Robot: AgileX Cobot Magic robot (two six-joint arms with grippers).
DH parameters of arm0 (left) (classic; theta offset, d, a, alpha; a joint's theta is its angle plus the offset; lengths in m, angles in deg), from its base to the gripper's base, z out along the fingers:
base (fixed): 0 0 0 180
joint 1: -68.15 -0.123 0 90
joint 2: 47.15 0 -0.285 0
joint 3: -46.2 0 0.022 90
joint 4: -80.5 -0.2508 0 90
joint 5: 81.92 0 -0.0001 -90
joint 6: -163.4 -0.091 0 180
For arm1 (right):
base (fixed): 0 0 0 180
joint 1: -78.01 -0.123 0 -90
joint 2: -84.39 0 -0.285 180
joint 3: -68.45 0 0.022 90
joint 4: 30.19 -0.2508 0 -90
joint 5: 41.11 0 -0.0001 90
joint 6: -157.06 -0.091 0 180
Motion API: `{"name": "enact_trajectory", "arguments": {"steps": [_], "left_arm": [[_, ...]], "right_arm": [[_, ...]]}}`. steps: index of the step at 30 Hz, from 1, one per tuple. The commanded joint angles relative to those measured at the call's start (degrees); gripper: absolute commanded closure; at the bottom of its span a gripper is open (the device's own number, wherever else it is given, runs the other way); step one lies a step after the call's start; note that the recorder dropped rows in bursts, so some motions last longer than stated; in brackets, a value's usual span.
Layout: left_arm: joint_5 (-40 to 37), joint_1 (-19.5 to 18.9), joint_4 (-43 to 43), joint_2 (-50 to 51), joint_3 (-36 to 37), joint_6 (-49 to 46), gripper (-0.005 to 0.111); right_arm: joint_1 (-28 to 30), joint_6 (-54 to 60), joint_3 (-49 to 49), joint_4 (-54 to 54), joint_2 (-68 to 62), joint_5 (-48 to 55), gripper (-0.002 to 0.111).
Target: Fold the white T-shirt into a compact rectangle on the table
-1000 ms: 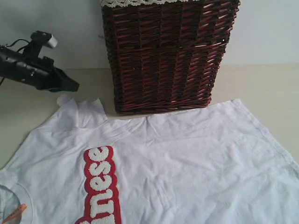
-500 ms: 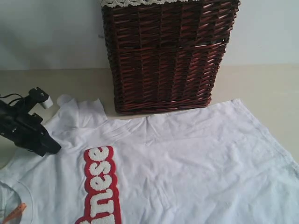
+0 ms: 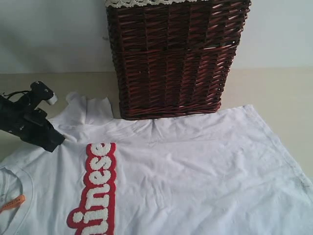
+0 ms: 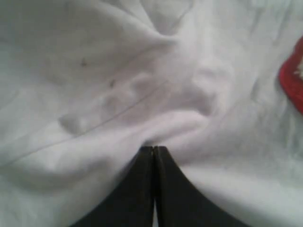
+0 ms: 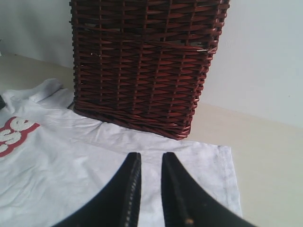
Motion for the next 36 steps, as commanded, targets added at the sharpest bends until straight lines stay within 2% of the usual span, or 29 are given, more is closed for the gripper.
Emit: {"name": "enact_trajectory", "arguments": {"steps": [1,4,6,7,9,11,13,16,18,23,28,31,36], "left_arm": [[0.42,-0.89,-2.57,-1.21,0.76,0.27,0.107],[-3.56,-2.77,3.3,-8.29,0.68,0.37,0.107],[-3.86,-3.59,10.52,-12.46,0.68,-1.27,0.107],[-3.97,-3.59,16.01,-12.88,-0.01,-7.35,0.107],[-4.41,-1.21,26.05,-10.73,-1.78,-18.53,0.107],[-4.12,2.64,31.48,-5.97,-5.1,-25.47,0.107],[-1.49,5.99,32.85,-0.6,-8.99,-25.32,0.107],[0.52,8.56,33.82,5.86,-14.26,-25.34,0.107],[0.88,8.67,33.82,8.75,-16.72,-23.99,0.107],[7.82,8.67,33.43,10.77,-17.1,-23.35,0.107],[5.13,8.67,29.71,13.42,-17.23,-24.08,0.107],[3.18,8.67,30.16,14.95,-17.46,-28.65,0.107],[0.26,8.67,31.89,15.94,-21.37,-28.83,0.107]], "right_arm": [[-0.09,0.04,0.27,0.23,0.38,-0.08,0.091],[-0.09,0.04,0.27,0.23,0.38,-0.08,0.091],[-0.09,0.04,0.27,0.23,0.38,-0.08,0.091],[-0.09,0.04,0.27,0.23,0.38,-0.08,0.091],[-0.09,0.04,0.27,0.23,0.38,-0.08,0.091],[-0.09,0.04,0.27,0.23,0.38,-0.08,0.091],[-0.09,0.04,0.27,0.23,0.38,-0.08,0.091],[-0.09,0.04,0.27,0.23,0.38,-0.08,0.091],[-0.09,0.04,0.27,0.23,0.38,-0.08,0.091],[-0.09,0.04,0.27,0.23,0.38,-0.08,0.091],[-0.09,0.04,0.27,0.23,0.38,-0.08,0.091],[-0.09,0.04,0.27,0.23,0.38,-0.08,0.091],[-0.09,0.04,0.27,0.23,0.38,-0.08,0.091]]}}
